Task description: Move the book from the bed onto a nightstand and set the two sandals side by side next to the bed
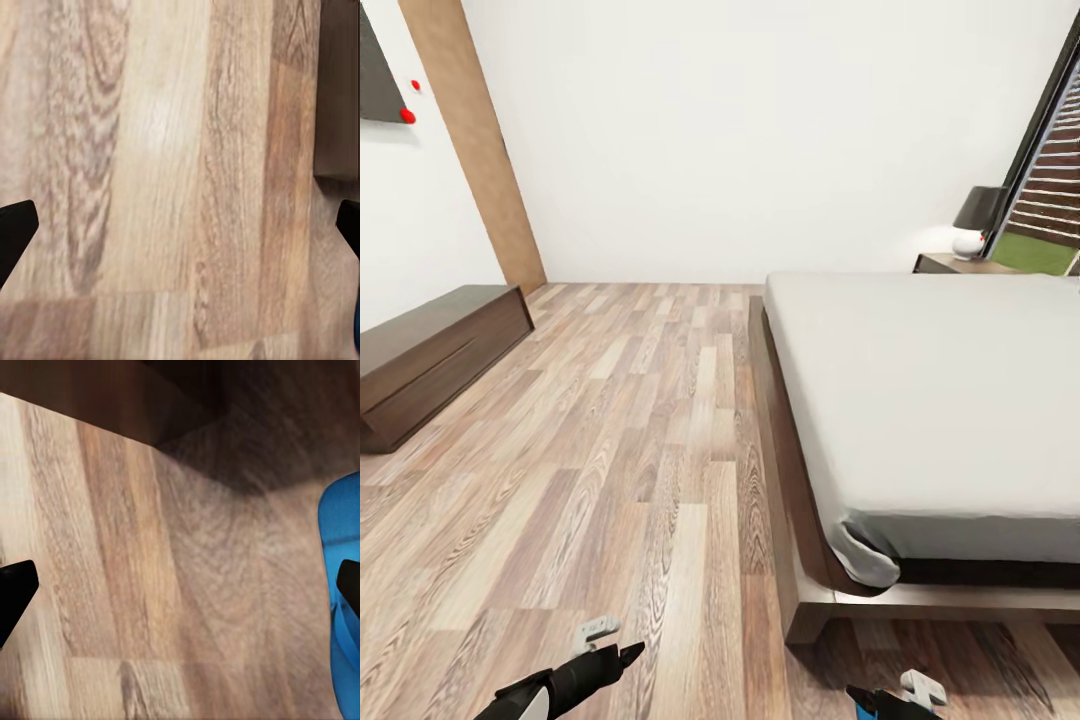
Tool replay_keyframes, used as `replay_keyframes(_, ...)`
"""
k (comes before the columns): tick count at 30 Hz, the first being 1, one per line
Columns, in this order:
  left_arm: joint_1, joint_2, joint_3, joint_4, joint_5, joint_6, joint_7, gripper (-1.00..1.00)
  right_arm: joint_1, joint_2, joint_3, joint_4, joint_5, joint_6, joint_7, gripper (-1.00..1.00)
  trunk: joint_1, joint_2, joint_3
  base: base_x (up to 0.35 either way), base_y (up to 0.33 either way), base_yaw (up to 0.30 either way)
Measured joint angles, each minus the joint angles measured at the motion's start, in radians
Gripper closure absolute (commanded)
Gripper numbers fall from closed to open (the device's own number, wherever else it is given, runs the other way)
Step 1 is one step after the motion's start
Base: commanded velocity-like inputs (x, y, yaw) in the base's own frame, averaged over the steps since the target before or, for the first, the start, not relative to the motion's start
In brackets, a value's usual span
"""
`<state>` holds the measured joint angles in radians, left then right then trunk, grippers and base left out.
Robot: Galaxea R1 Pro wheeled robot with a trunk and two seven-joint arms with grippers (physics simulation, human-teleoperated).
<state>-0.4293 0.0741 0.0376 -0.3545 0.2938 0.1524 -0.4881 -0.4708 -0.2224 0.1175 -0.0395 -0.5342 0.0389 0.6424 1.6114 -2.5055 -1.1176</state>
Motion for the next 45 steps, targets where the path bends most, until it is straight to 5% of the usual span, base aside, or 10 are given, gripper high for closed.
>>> replay_keyframes(25,0.000,0.000,0.000,0.002,0.001,0.000,0.001,-1.00,0.000,0.002,0.001,0.000,0.002,0.000,-0.003,-1.00,-0.012,0.007,0.097,0.000,0.000,0.000)
replay_keyframes(45,0.000,0.000,0.000,0.002,0.001,0.000,0.002,-1.00,0.000,0.002,0.000,0.000,0.002,0.000,-0.003,-1.00,-0.088,0.147,0.159,0.000,0.000,0.000)
